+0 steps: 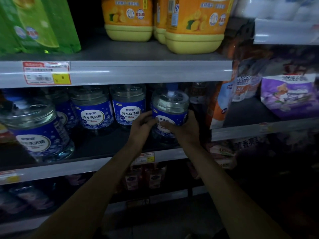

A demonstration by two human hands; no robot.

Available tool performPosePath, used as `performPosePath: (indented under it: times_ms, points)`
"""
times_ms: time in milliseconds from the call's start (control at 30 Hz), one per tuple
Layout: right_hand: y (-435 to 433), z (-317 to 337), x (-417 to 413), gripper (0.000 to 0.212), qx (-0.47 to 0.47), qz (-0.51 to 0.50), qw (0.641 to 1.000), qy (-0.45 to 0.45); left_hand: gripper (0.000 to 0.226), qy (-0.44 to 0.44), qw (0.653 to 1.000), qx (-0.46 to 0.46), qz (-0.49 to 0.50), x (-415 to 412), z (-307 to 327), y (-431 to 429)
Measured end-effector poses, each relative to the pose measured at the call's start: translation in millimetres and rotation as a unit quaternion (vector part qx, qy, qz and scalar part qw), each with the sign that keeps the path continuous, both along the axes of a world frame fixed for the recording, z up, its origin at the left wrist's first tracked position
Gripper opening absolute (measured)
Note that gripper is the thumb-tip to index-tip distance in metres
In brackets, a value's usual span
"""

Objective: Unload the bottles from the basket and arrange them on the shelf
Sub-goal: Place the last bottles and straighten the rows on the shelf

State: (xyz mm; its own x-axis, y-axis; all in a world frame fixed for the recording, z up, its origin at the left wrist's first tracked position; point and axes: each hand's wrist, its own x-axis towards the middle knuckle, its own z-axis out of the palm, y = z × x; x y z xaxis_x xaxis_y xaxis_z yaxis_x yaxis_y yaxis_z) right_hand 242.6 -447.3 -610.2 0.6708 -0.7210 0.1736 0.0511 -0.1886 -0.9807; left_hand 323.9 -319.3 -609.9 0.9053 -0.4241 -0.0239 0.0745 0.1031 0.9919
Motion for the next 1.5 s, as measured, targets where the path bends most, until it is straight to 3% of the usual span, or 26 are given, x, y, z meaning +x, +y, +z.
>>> performPosePath:
  times_ms: [233, 600, 1033, 1300, 1400, 1500]
  points:
    - [-2.5, 1.0, -19.2, 0.091, 0.012, 0.044, 0.999, 0.005, 0.046, 0.011, 0.999, 0.01, -0.044, -16.9, 4.9, 28.3]
    - [6.8, -0.8, -59.2, 0.106, 0.045, 0.102, 0.991, -0.078, 0.049, -0.076, 0.994, 0.001, -0.083, -45.5, 14.0, 53.0]
    - [16.3, 25.1, -99.9, 0.092, -0.056, 0.057, 0.995, -0.056, 0.032, -0.147, 0.986, -0.023, -0.078, -77.1, 29.7, 51.1]
    - [4.6, 14.2, -125.8, 0.079, 0.034, 0.026, 0.999, -0.02, 0.054, -0.157, 0.984, 0.021, -0.08, -87.0, 12.5, 19.5]
    - [-2.5, 9.8, -131.0, 0.077, 0.056, 0.007, 0.998, -0.007, 0.033, -0.14, 0.987, 0.022, -0.08, -84.5, 9.8, 4.2]
    - [-12.1, 4.9, -136.2, 0.069, 0.059, -0.009, 0.998, 0.013, 0.014, -0.192, 0.978, 0.077, -0.029, -70.1, 0.1, -13.7]
